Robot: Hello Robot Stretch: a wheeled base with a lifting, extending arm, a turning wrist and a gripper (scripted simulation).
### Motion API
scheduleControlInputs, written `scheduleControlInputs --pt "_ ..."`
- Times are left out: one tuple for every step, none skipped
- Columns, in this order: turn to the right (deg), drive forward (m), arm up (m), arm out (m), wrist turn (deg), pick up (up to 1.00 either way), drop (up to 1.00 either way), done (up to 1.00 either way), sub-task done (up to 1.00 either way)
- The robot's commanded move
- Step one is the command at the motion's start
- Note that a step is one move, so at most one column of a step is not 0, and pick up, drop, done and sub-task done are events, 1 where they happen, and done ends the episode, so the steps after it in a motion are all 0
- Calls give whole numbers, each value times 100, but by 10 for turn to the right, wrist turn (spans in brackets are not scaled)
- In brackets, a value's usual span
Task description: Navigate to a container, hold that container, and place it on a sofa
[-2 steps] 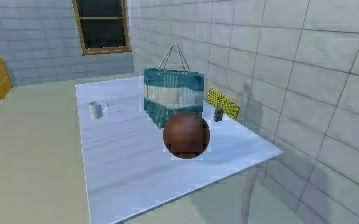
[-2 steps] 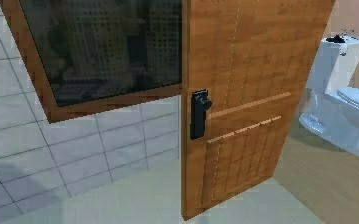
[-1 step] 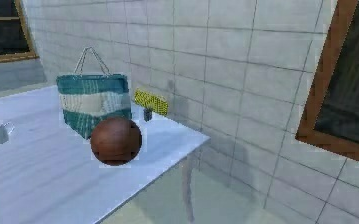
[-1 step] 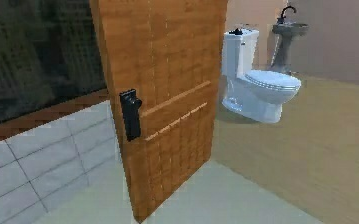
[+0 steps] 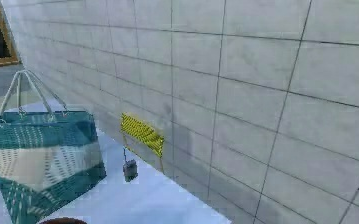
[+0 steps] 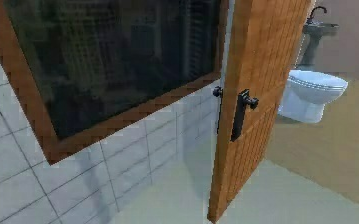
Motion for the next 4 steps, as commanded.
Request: scheduleControlInputs --pt "-450 0 0 0 0 0 0 0 0" --pt "-450 0 0 0 0 0 0 0 0" --pt "-330 0 0 0 0 0 0 0 0" --pt "0 0 50 0 0 0 0 0 0"
